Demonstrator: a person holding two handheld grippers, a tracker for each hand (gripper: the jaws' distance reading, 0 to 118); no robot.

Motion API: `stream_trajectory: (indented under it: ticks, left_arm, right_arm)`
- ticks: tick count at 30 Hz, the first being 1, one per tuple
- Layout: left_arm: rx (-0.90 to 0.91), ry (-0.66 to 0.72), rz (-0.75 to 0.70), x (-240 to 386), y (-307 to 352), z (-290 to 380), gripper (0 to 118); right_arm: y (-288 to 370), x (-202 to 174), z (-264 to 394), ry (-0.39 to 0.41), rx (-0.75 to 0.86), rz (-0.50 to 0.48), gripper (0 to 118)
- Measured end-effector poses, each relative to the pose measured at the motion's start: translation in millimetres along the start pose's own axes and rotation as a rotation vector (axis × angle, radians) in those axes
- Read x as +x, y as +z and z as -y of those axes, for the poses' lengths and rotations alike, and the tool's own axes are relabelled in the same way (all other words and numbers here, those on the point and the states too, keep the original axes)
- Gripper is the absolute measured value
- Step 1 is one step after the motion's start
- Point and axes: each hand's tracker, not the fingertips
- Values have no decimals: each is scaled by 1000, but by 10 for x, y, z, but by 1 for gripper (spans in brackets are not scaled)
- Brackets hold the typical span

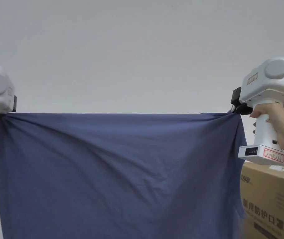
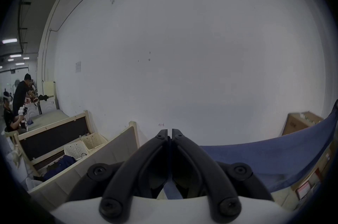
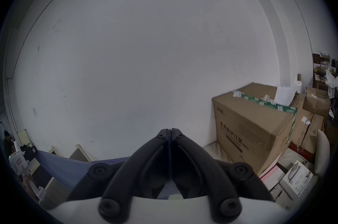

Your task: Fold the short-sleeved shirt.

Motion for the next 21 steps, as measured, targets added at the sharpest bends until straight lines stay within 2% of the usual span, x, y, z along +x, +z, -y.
stream_trajectory:
  ticks: [4, 8, 11, 13, 14, 16, 21]
  left_arm:
    - [-109, -38, -23, 88, -351, 685, 2]
    - [-226, -102, -54, 306, -740, 1695, 2]
    - [-357, -107, -48, 442, -1026, 2636, 2]
    - [-448, -122, -79, 524, -1178, 3224, 2]
    - [-484, -134, -76, 546, -1225, 3532, 2]
    - [-588, -154, -97, 595, -1254, 4187, 2]
    - [-730, -223, -127, 521, -1242, 5183, 2]
  right_arm:
    - [-404, 125, 586, 3, -108, 11, 1]
    - [-985, 302, 1442, 14, -238, 76, 1]
    - [-1421, 462, 2317, 15, -320, 158, 1]
    - [-1681, 565, 2905, 66, -428, 181, 1]
    - [-1842, 674, 3234, 65, -479, 195, 1]
    - [-2009, 831, 3825, 37, -590, 201, 1]
    - [-1978, 1154, 4913, 22, -762, 287, 1]
